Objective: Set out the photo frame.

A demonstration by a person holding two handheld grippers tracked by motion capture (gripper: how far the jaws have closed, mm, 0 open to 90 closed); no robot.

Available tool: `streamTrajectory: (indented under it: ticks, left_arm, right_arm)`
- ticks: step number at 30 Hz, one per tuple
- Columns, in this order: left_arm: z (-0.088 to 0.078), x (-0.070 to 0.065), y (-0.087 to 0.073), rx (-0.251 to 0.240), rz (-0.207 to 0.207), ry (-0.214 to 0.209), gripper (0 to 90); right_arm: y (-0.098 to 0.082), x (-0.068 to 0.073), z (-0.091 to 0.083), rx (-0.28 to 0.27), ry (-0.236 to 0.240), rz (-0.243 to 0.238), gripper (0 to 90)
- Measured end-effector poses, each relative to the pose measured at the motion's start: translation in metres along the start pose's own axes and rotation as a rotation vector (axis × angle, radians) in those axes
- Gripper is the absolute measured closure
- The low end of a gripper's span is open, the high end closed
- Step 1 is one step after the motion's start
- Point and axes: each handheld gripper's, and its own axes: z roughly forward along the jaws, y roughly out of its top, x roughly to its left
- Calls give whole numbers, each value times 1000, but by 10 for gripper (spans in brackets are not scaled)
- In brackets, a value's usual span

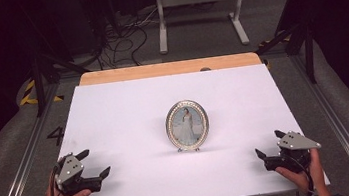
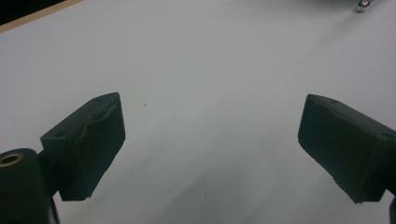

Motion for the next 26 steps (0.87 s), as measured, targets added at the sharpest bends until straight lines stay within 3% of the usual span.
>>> streamTrajectory:
  ticks: [26]
  left_arm:
    - [8, -1, 2, 32, 19, 8, 80]
  right_arm:
    - [-3, -4, 3, 11, 1, 16, 108]
